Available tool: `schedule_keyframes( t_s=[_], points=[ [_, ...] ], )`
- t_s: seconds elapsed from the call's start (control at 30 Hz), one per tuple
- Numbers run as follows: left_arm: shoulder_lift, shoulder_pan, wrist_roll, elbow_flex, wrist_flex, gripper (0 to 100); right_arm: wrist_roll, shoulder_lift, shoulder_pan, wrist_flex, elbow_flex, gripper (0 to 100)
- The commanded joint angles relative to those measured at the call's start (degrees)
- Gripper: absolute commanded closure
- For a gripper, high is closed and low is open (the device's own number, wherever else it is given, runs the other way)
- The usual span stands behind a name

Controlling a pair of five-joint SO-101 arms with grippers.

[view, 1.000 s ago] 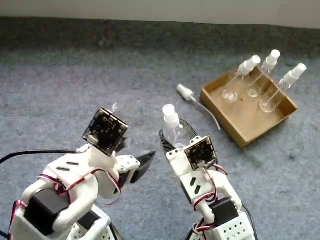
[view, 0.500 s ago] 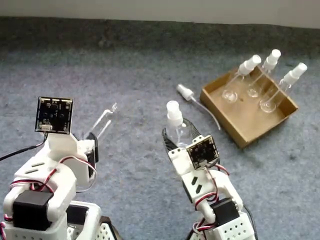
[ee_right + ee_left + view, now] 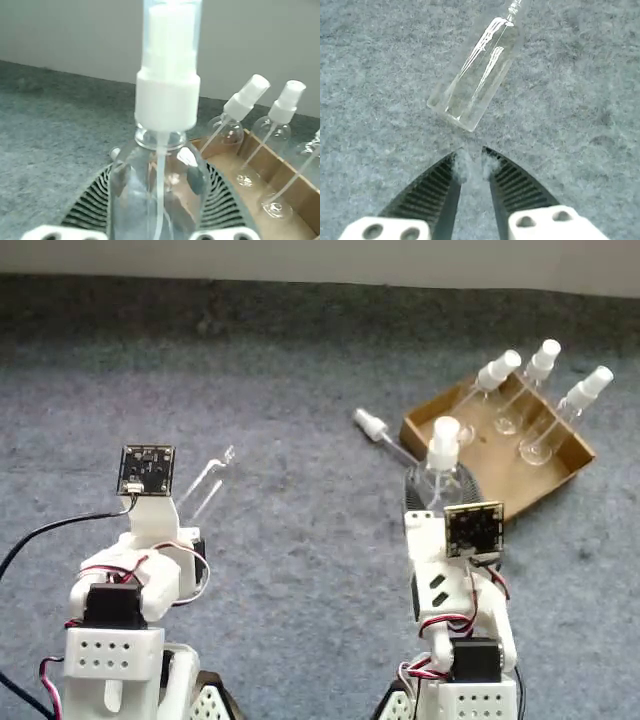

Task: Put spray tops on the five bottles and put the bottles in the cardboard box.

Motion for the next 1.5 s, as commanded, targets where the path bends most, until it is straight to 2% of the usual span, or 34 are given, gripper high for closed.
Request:
schedule_keyframes(
  t_s=[0.0, 0.13, 0.3, 0.57, 0.87, 1.17, 1.3, 1.47],
  points=[
    [-0.66, -0.48, -0.26, 5.23, -10.64, 100, 0.62, -0.4, 2.24, 2.59, -10.07, 96.4],
    [-0.66, 1.19, 0.18, 9.36, -14.86, 100, 1.93, 1.45, 2.24, 2.51, -14.37, 96.4],
    [-0.66, 4.79, 0.18, 10.77, -15.03, 100, 3.43, 14.11, 2.77, 1.1, -17.01, 96.4],
    [-0.66, 4.97, -0.26, 11.82, -15.12, 100, 3.34, 31.69, 8.84, -22.02, -16.13, 96.4],
    [-0.66, 5.14, -0.35, 14.37, -15.38, 100, 3.34, 47.78, 9.1, -40.04, -12.7, 96.4],
    [-0.66, 5.23, -0.35, 16.4, -18.46, 100, 2.99, 63.25, 9.01, -52.7, -13.05, 96.4],
    [-0.66, 5.23, -0.35, 17.45, -20.31, 100, -3.43, 69.93, 9.36, -56.92, -14.73, 96.4],
    [-0.66, 5.23, -0.35, 17.45, -20.31, 100, -4.57, 76.44, 9.36, -58.15, -19.56, 96.4]
  ],
)
